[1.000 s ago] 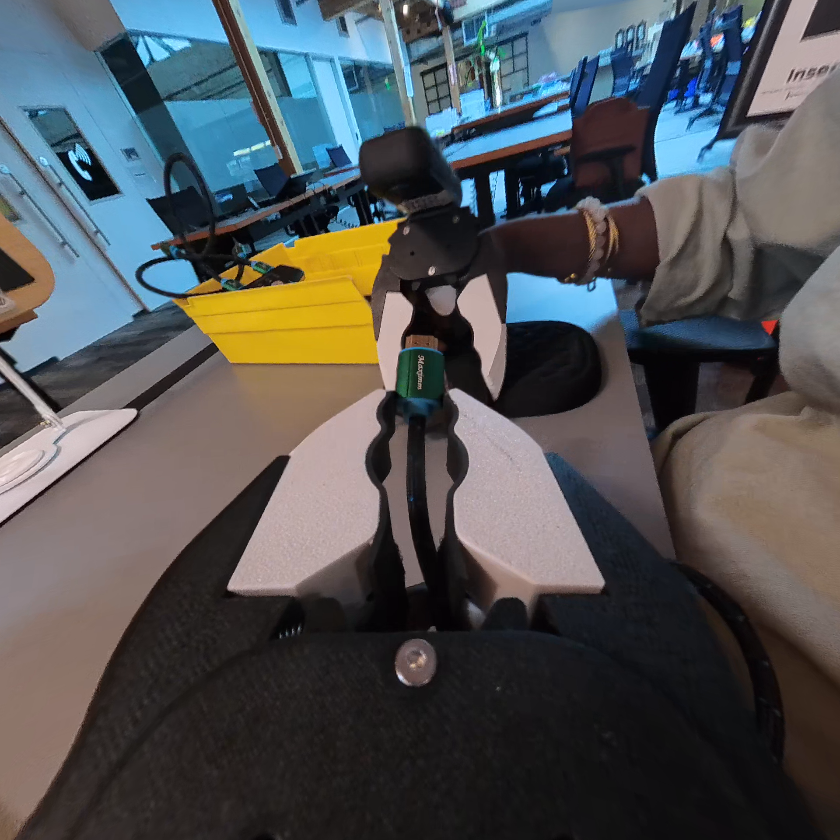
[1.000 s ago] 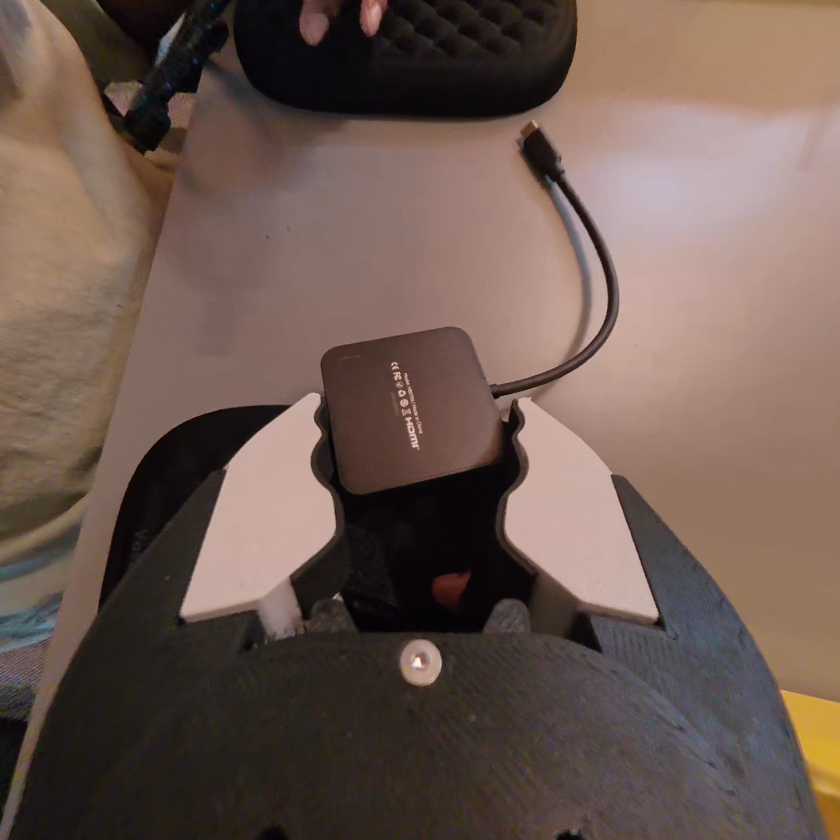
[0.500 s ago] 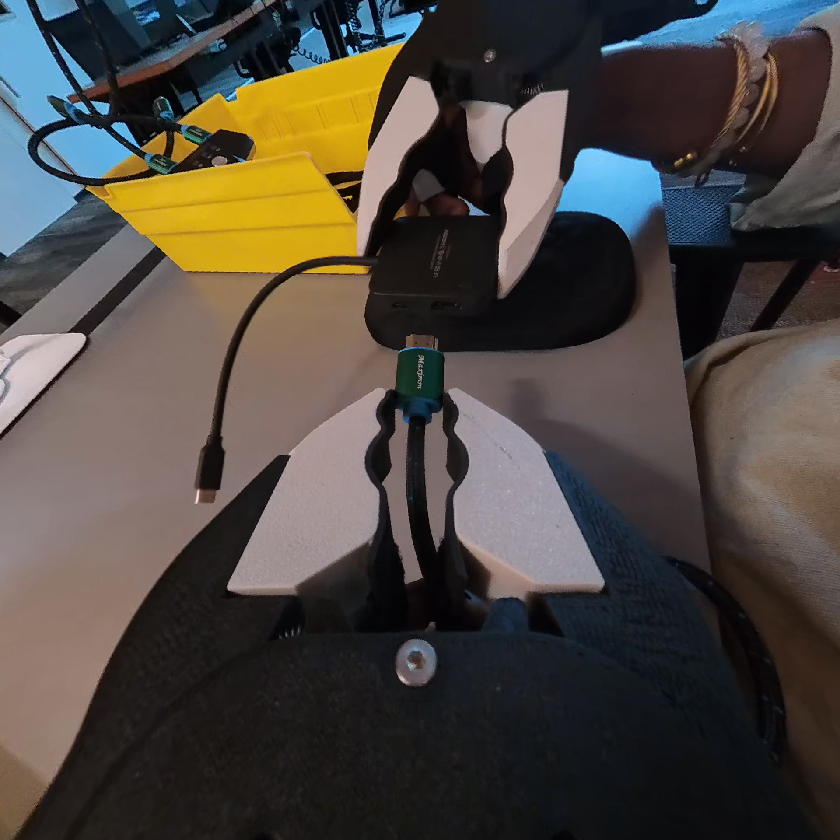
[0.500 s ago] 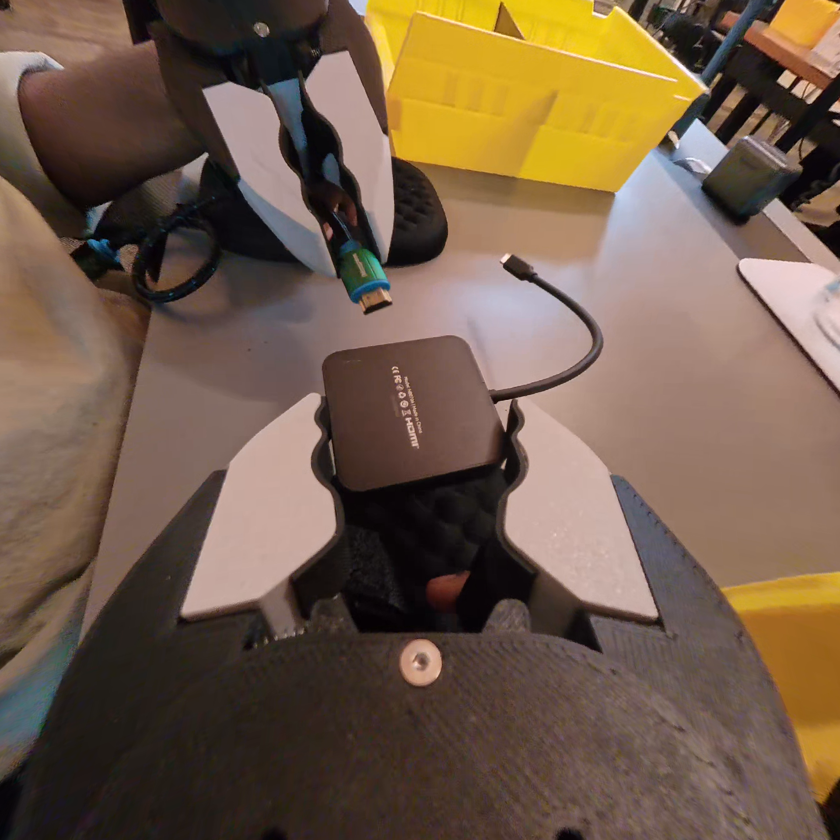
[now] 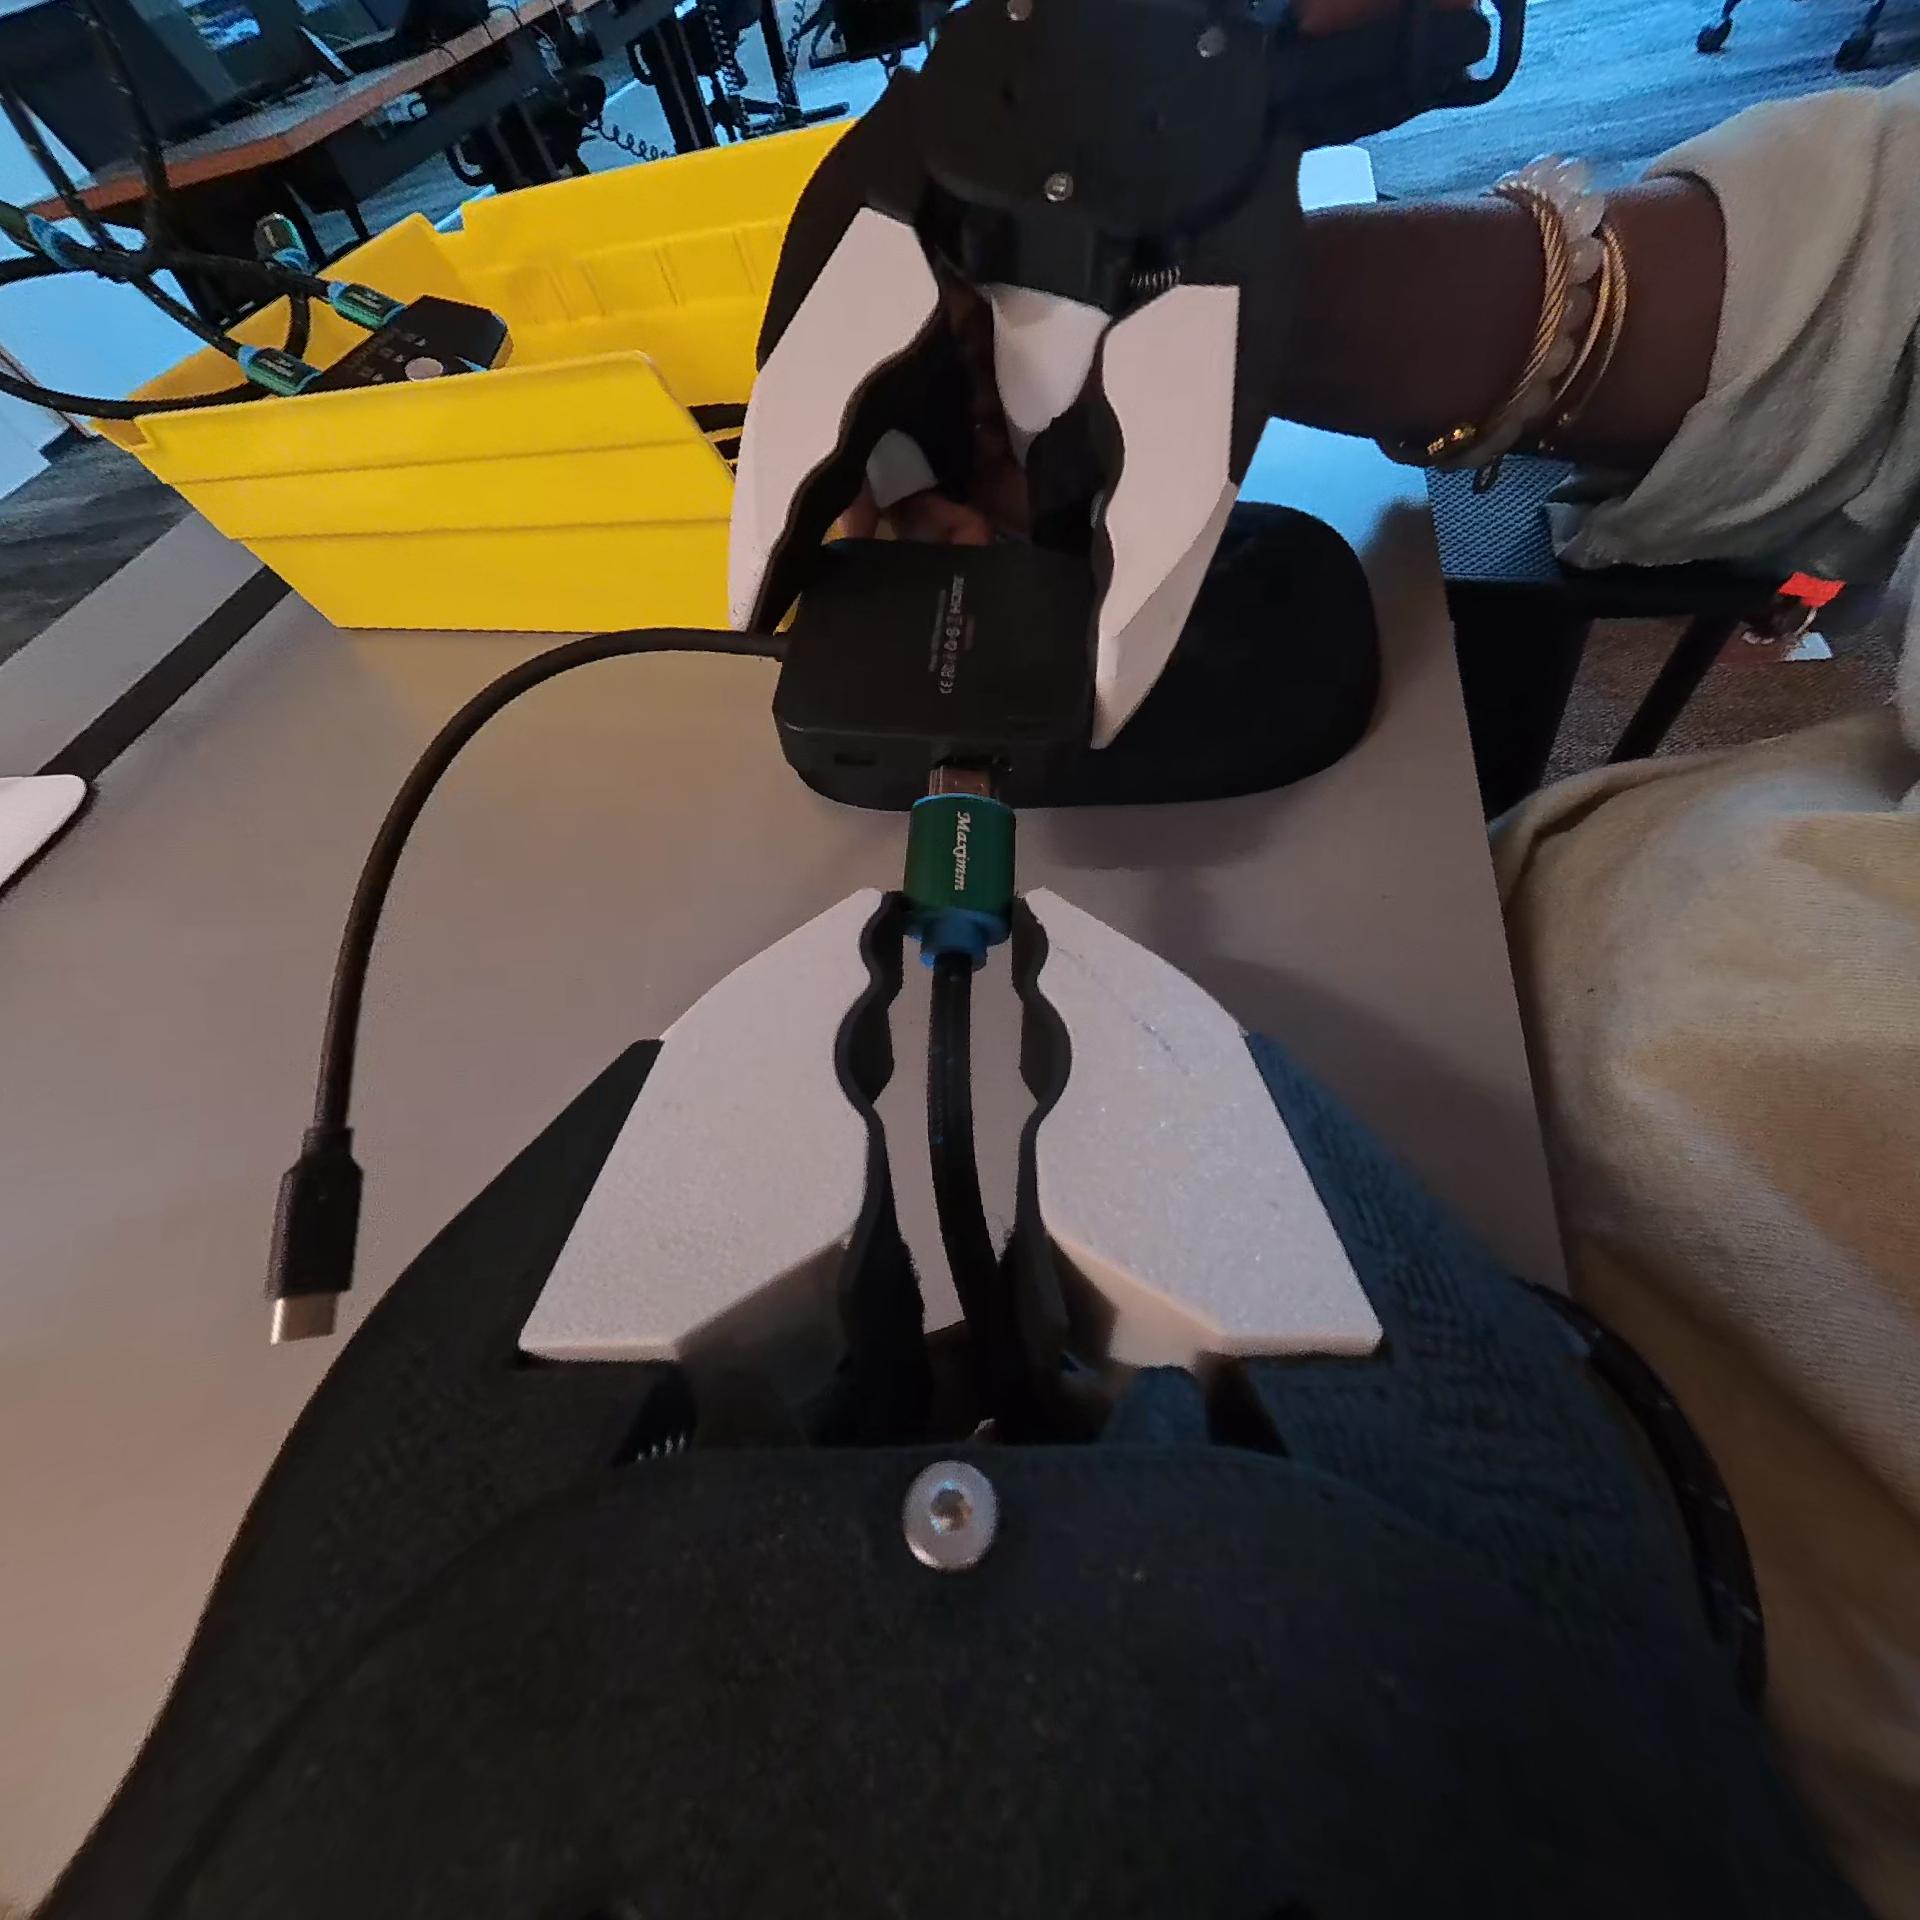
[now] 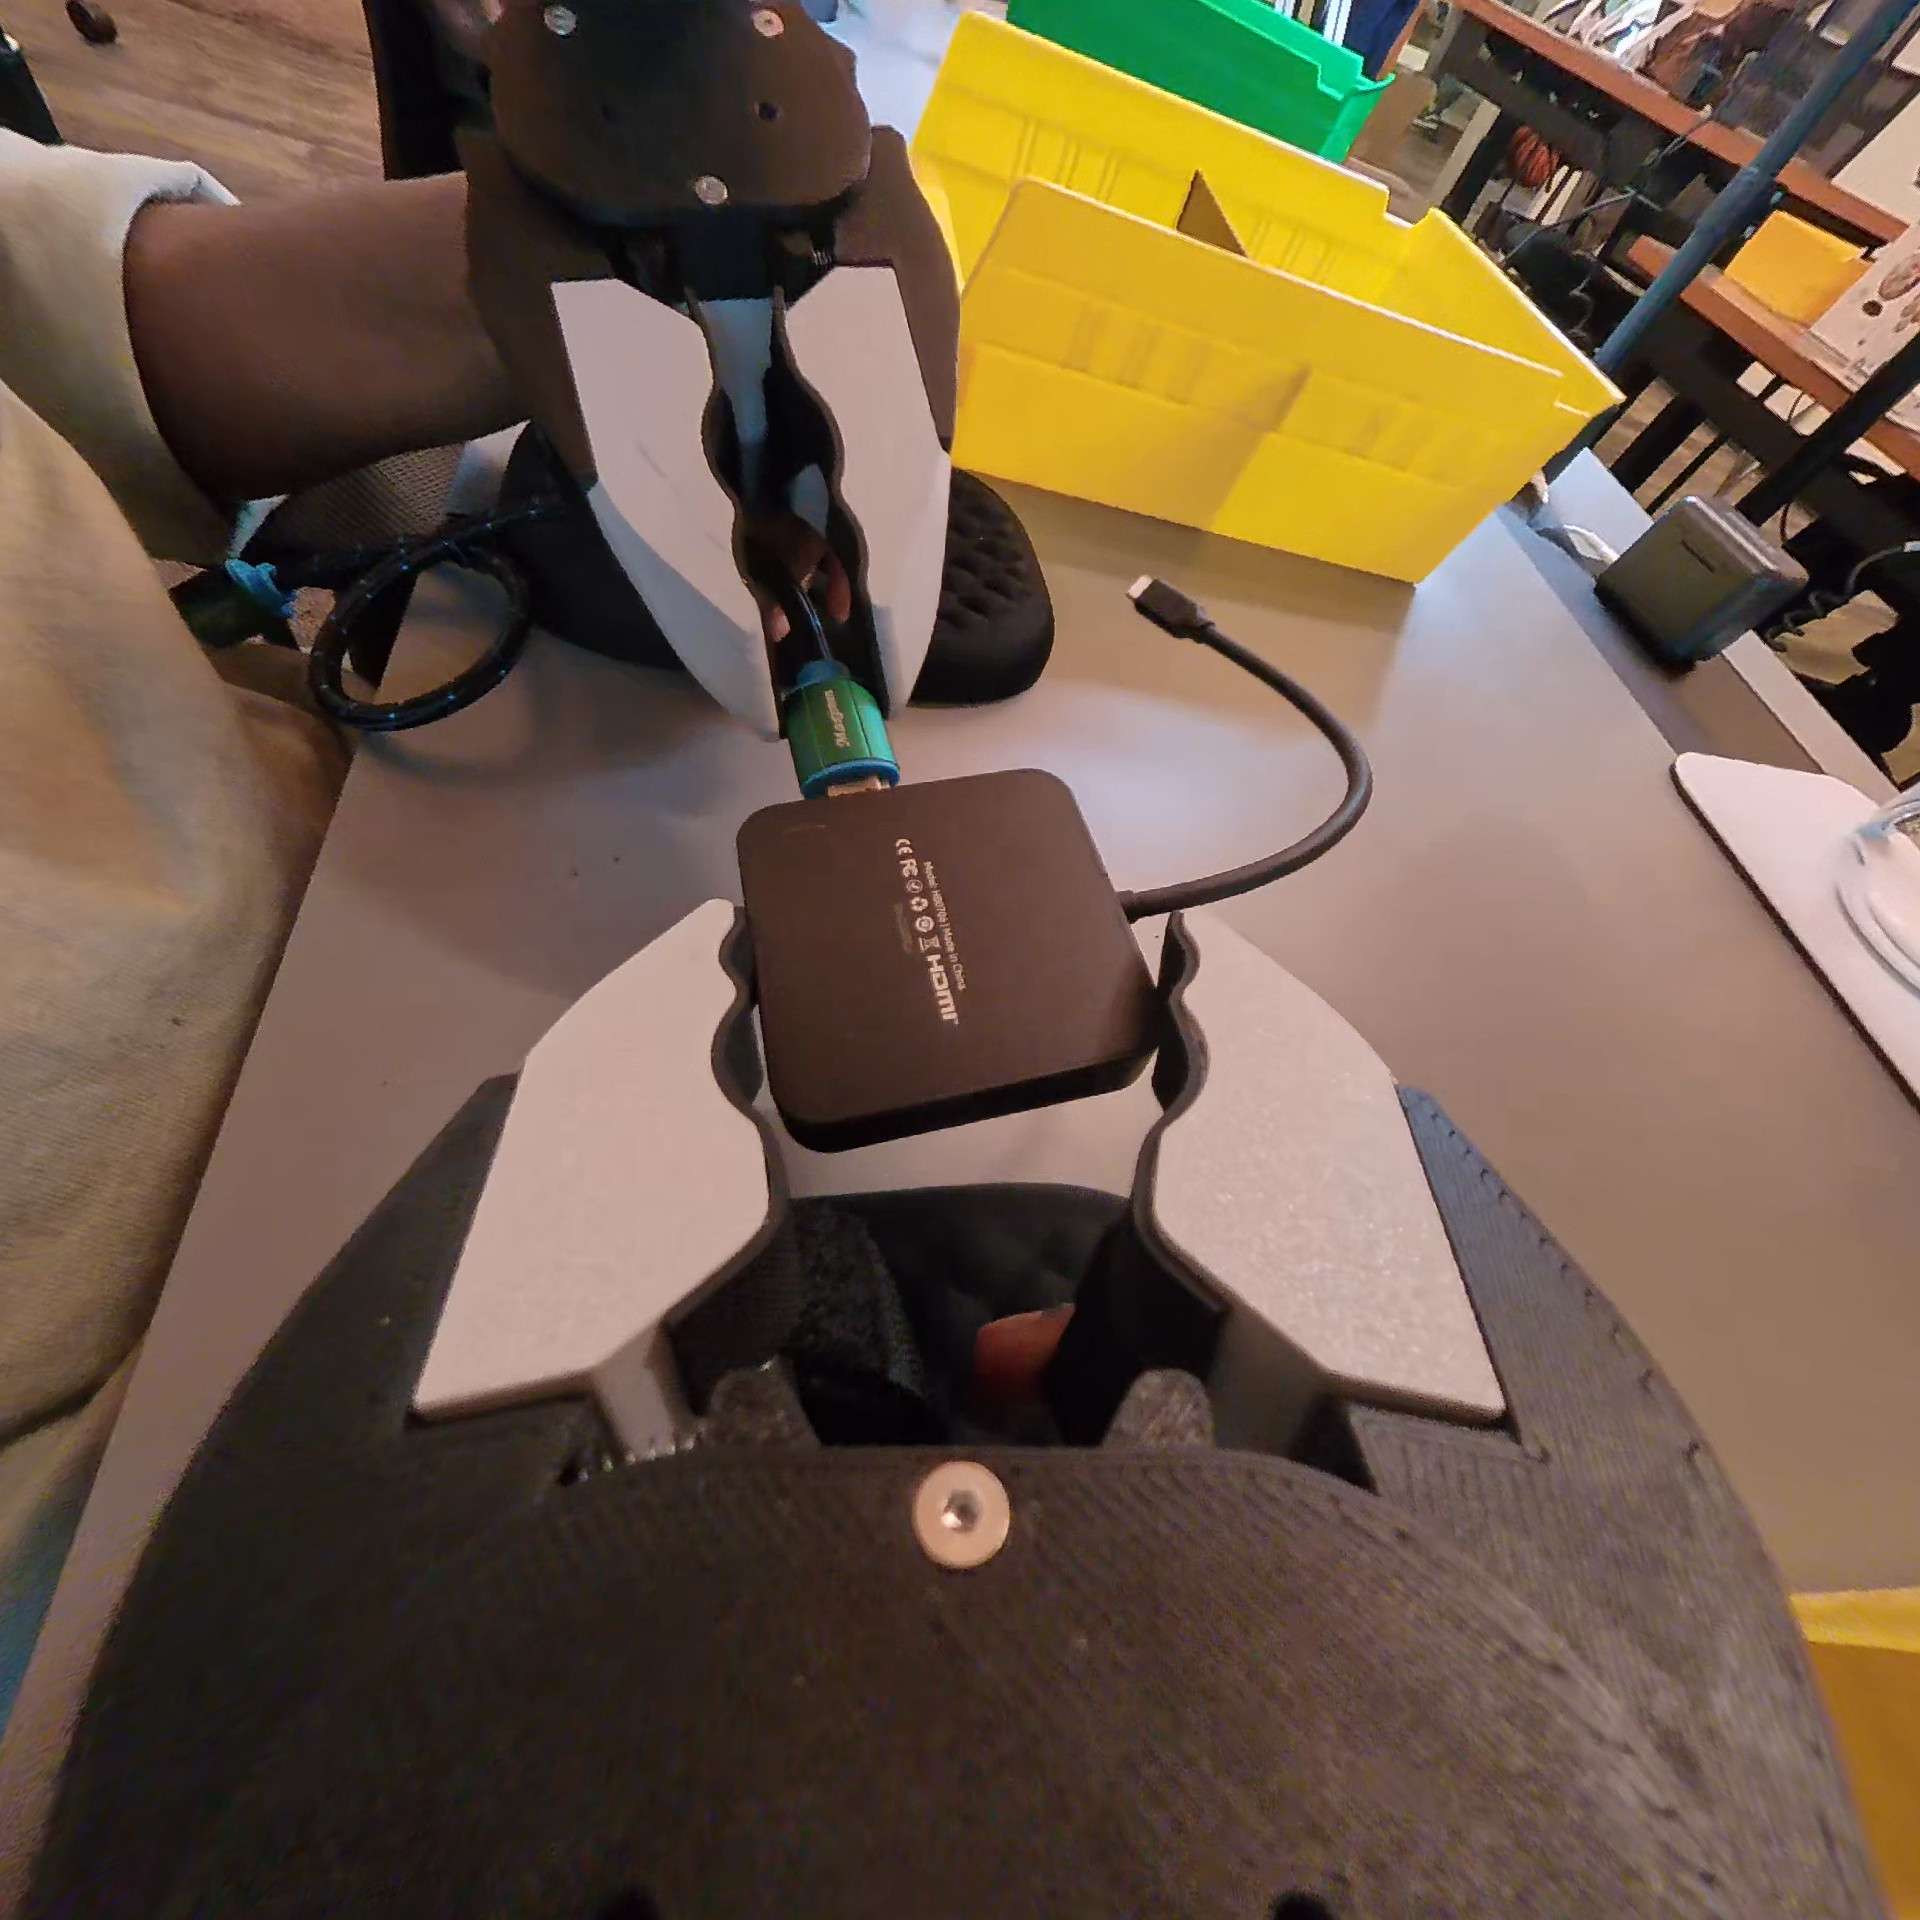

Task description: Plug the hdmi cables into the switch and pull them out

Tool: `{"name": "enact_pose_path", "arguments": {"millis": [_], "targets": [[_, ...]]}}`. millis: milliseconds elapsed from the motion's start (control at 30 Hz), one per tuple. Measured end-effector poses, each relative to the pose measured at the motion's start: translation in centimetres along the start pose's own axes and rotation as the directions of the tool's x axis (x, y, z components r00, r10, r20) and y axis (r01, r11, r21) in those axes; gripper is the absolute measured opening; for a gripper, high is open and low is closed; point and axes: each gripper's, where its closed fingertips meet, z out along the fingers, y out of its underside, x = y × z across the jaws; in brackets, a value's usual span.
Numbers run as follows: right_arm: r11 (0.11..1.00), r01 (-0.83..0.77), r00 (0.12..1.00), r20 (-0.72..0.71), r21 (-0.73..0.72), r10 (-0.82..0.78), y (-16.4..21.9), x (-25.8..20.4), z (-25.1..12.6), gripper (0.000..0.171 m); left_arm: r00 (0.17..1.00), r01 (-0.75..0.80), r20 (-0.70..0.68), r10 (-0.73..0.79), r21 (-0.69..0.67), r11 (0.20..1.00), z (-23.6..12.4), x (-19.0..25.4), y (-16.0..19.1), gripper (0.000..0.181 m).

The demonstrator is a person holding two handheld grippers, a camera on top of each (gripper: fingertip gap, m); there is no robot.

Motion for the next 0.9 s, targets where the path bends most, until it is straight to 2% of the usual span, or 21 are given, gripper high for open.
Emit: {"name": "enact_pose_path", "arguments": {"millis": [467, 700, 833, 900], "targets": [[0.999, 0.043, 0.999, -0.028, 0.022, -0.042, -0.2, -0.2, 0.2, 0.075, 1.000, -0.013, -0.015, 0.013, 0.009, 1.000, 0.0, 0.3, 0.0, 0.020], [0.995, 0.030, 0.999, -0.017, 0.098, -0.028, -1.4, -0.4, 0.4, 0.075, 0.999, 0.016, -0.030, -0.012, 0.112, 0.994, -1.0, 0.2, -1.2, 0.019], [0.997, 0.080, 0.996, -0.034, 0.023, -0.080, -0.7, -0.3, 0.4, 0.075, 1.000, -0.018, -0.004, 0.018, 0.044, 0.999, -0.4, 0.3, -0.5, 0.019], [0.994, 0.103, 0.994, -0.026, -0.030, -0.104, -0.2, -0.5, 0.5, 0.075, 0.998, -0.056, 0.003, 0.056, -0.033, 0.998, 0.3, 0.5, 0.3, 0.019]]}}
